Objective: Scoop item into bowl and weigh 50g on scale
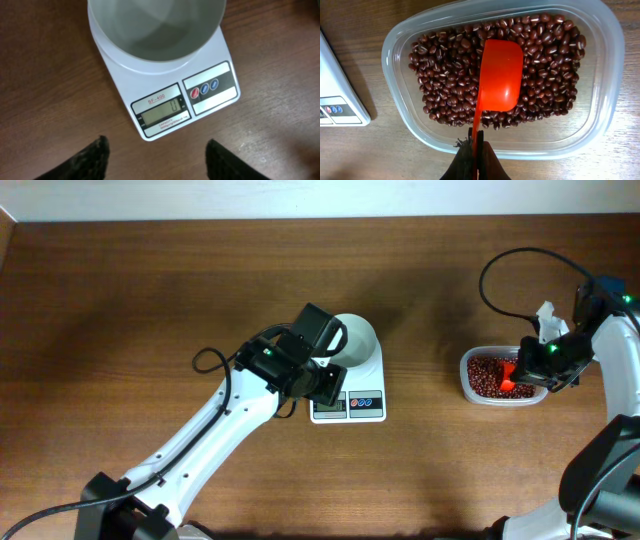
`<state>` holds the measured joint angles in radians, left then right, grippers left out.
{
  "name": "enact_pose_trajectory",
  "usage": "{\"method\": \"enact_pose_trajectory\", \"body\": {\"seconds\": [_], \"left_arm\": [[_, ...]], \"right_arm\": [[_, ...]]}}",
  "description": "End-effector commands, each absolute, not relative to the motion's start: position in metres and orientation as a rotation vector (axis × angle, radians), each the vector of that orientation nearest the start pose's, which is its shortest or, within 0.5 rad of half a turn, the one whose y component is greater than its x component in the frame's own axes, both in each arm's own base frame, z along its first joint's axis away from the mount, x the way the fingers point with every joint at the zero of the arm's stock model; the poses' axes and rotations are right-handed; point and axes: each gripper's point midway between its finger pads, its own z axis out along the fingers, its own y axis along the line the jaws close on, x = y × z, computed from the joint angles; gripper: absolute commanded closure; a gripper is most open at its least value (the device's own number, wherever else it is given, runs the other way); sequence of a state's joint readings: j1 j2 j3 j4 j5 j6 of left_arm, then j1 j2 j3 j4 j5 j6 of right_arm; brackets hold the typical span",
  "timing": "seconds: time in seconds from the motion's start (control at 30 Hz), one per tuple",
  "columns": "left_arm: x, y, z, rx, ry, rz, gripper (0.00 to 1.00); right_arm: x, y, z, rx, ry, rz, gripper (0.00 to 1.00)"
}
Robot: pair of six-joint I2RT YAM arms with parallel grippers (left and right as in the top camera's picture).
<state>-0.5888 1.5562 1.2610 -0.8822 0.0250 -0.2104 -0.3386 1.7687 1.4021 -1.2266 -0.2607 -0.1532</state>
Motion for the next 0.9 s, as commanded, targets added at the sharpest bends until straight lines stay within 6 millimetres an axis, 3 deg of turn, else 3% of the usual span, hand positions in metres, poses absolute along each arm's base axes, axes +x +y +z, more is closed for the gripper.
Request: {"method": "enact_pose_trajectory", "body": {"seconds": [0.0, 0.33, 0.4, 0.57, 0.87], "left_arm": [[0.298, -0.205, 0.133, 0.559, 2.722, -0.238, 0.34], [0.299, -0.210, 0.116, 0.755, 2.641, -0.215, 0.31], [0.301, -0.211, 0.117, 0.752, 2.630, -0.219, 0.24], [0.303, -0.213, 0.118, 0.782, 2.608, -0.215, 0.18], [0.306, -0.215, 0.120, 0.777, 2.593, -0.221, 0.07]], "right_arm": [[0.307, -0.059, 0.089, 0.327, 3.082, 0.450, 0.96], [0.299, -0.079, 0.079, 0.506, 2.998, 0.593, 0.96], [0.298, -0.079, 0.077, 0.523, 2.983, 0.631, 0.96], [0.295, -0.068, 0.065, 0.529, 2.962, 0.726, 0.96], [0.299, -0.071, 0.064, 0.516, 2.950, 0.707, 0.96]]}}
